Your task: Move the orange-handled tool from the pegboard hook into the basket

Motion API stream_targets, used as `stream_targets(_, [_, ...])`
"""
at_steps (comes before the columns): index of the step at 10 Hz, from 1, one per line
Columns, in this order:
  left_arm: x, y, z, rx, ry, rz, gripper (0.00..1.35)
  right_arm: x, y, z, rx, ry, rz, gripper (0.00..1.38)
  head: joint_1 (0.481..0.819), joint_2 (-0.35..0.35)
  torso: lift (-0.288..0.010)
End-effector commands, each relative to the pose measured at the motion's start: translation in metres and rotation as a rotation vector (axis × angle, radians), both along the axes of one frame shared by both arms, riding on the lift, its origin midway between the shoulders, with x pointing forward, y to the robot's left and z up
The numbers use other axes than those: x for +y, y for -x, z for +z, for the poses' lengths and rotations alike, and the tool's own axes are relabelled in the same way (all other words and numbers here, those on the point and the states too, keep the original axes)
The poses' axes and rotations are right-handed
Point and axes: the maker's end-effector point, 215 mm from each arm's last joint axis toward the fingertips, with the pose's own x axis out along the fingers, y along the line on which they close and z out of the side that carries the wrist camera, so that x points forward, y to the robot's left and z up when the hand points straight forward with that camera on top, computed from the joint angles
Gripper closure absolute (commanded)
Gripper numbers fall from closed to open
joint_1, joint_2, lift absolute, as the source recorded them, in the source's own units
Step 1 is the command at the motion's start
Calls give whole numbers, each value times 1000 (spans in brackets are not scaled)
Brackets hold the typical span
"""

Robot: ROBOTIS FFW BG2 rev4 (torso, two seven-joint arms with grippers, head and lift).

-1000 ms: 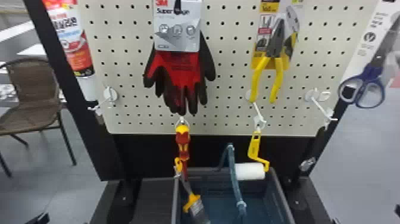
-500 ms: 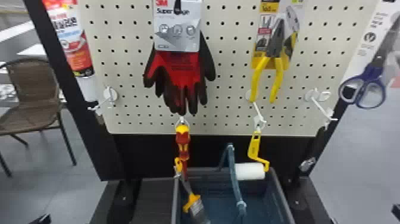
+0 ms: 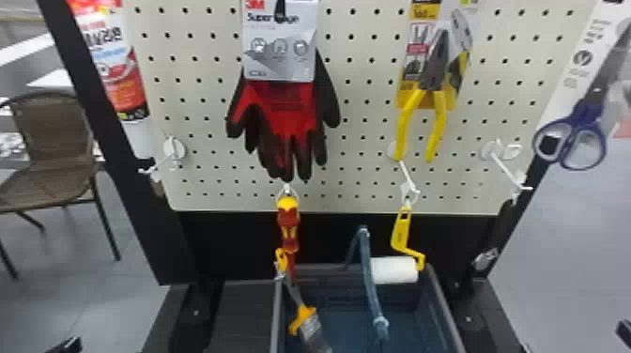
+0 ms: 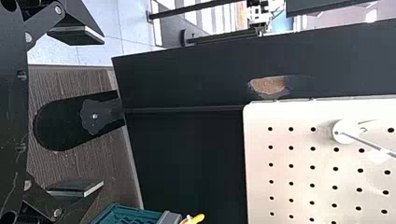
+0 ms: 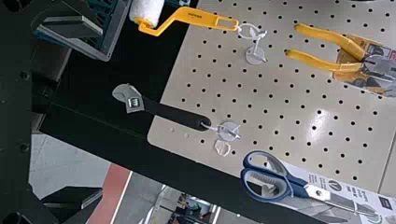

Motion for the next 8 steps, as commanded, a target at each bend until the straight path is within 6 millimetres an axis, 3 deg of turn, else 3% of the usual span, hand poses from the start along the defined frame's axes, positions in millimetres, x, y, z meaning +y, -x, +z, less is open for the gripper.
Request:
stream_targets(1, [-1,0,-1,3,6,2,223,-1,0,-1,0,-10,-9,101,549,0,-100])
stream_targets(8, [-4,-1,-4,16,14,-6,219,-1,-1,-5,5,-23,-8,101,549,0,-100])
